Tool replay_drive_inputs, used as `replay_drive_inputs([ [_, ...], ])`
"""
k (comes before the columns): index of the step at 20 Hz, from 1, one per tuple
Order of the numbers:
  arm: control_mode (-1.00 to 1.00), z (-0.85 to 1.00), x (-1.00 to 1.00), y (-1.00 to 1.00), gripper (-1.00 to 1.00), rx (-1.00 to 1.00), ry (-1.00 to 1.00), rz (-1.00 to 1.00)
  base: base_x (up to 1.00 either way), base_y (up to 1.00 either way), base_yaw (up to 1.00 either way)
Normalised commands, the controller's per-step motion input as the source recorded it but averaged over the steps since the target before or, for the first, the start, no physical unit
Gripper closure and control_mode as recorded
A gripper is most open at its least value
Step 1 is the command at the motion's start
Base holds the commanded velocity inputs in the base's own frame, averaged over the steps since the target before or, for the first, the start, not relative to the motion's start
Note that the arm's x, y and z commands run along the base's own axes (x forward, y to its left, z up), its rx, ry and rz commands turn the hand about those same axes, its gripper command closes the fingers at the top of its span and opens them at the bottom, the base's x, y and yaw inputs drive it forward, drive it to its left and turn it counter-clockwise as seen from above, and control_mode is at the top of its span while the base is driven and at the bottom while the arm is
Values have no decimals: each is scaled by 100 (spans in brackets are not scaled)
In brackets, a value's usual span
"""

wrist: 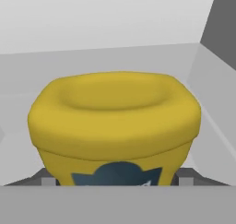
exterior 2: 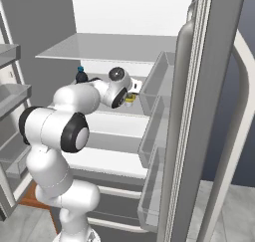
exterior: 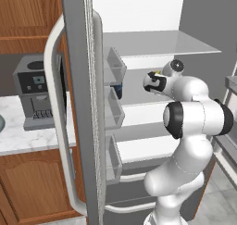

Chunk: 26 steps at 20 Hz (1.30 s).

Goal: Move the water bottle and mustard from the second highest shelf to the top shelf to make space. Then, place the pitcher from the counter on the cleared second highest shelf.

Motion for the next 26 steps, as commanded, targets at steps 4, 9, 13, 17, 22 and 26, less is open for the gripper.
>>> replay_drive_inputs([
  [4, -100, 0, 0, 0, 100, 0, 0, 0, 0, 0, 0],
  [9, -100, 0, -44, 11, 100, -1, -13, 4, 0, 0, 0],
  [13, -100, 1, -82, 25, 100, -3, -14, 4, 0, 0, 0],
  [17, -100, 17, -94, 6, 100, -6, -4, 4, 0, 0, 0],
  [22, -100, 68, -85, 0, 100, -9, -2, 2, 0, 0, 0],
  [26, -100, 99, -64, 0, 100, -12, 0, 0, 0, 0, 0],
])
